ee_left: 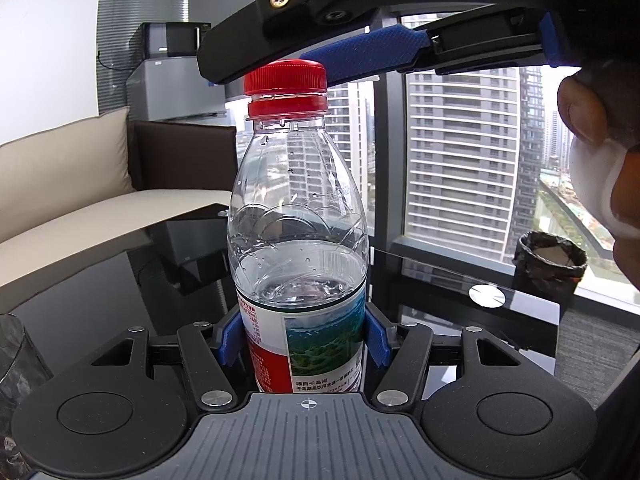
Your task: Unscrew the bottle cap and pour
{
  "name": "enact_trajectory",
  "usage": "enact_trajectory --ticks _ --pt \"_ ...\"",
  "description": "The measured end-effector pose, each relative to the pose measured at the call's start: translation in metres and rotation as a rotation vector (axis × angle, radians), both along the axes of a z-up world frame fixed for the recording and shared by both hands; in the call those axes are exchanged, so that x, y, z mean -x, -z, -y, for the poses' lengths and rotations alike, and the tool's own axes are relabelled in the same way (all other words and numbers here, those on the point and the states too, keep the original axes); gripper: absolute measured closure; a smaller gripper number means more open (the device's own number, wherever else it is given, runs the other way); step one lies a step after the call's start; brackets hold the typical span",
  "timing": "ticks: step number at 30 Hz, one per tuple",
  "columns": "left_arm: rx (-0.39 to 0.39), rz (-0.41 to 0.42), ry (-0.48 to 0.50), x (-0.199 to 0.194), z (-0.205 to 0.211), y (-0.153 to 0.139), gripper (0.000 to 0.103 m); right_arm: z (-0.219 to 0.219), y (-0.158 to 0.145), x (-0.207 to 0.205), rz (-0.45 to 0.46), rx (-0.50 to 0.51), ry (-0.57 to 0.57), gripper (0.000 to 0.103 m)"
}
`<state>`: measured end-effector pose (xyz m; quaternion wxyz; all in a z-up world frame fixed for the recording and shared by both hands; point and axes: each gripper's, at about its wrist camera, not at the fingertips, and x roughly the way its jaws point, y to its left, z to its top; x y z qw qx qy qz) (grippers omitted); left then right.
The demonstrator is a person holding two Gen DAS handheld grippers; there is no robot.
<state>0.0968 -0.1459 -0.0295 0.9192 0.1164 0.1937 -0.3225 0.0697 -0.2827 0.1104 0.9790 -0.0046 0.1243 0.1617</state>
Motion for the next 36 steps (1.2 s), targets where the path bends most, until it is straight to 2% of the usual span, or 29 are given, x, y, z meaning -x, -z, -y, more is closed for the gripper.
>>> enact_trajectory --ticks 2,3,11,19,22,23,25,27,36 --pt "-0.001 -0.002 0.000 0.000 0.000 0.000 0.046 -0.002 0.001 -0.003 -0.008 0.002 0.009 0.062" --pt "0.000 -0.003 0.000 0.000 -0.001 0.000 0.047 -0.002 0.002 -0.004 -0.007 0.005 0.012 0.070" --pt "0.004 -0.002 0.001 0.000 -0.003 0.001 0.047 0.004 0.005 -0.004 0.012 0.029 -0.036 0.070" --pt "0.001 0.006 0.008 0.000 -0.002 0.001 0.047 0.040 -0.003 -0.024 -0.016 0.086 -0.323 0.070" --pt "-0.005 0.014 0.011 0.001 0.000 0.001 0.047 0.051 -0.011 -0.038 -0.076 0.077 -0.405 0.070" --pt "-0.007 0.014 0.009 0.002 0.001 0.001 0.047 0.052 -0.013 -0.040 -0.094 0.076 -0.405 0.070" --pt "0.000 0.007 0.007 0.001 0.002 0.001 0.047 0.052 -0.017 -0.042 -0.115 0.079 -0.394 0.062" --pt "0.004 0.000 0.006 0.000 0.002 0.001 0.047 0.043 -0.018 -0.029 -0.069 0.111 -0.343 0.051" --pt "0.003 -0.003 0.005 0.000 0.002 0.001 0.047 0.020 -0.005 -0.009 -0.035 0.102 -0.162 0.051"
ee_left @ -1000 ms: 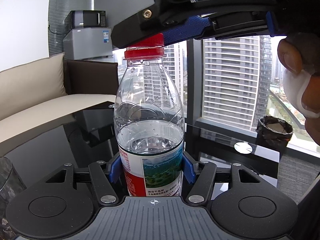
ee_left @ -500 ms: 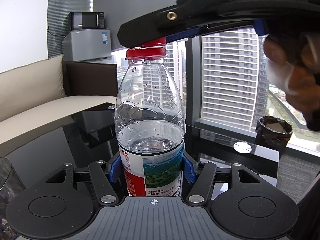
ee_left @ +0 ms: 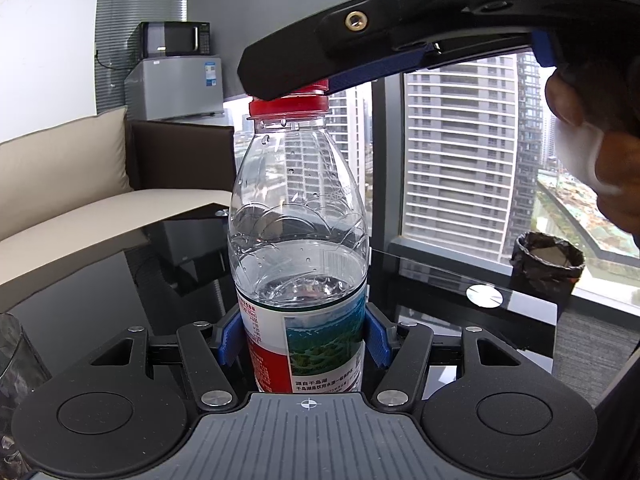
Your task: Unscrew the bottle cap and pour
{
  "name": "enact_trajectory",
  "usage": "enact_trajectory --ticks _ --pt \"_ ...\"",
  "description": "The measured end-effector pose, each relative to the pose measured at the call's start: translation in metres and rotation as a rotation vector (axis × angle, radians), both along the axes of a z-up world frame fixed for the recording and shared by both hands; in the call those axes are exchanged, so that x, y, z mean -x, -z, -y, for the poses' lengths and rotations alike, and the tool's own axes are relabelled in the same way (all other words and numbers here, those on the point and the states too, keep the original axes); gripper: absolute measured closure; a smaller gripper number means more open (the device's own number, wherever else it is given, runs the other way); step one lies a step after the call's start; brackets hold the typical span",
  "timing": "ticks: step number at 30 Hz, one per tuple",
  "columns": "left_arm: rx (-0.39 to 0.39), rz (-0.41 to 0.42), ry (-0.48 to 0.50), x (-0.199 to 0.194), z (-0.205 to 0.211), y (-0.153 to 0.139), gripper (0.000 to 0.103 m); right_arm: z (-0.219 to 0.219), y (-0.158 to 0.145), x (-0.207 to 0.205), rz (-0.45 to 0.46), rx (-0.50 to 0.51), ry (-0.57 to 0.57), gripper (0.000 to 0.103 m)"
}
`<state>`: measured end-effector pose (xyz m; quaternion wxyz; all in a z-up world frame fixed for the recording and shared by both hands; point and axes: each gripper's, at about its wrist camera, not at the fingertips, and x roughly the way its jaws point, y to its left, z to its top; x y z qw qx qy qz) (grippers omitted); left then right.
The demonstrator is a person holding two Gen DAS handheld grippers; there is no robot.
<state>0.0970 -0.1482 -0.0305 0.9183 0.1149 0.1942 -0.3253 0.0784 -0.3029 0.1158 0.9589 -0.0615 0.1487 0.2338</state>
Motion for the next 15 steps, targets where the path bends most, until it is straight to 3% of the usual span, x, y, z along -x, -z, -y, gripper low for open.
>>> enact_trajectory --ticks 9,15 --pt "0.000 -0.002 0.000 0.000 0.000 0.000 0.047 0.003 0.003 0.000 -0.014 -0.020 0.052 0.050" --pt "0.000 -0.002 0.000 0.001 0.002 0.001 0.047 0.011 0.001 0.003 -0.017 -0.022 0.064 0.043"
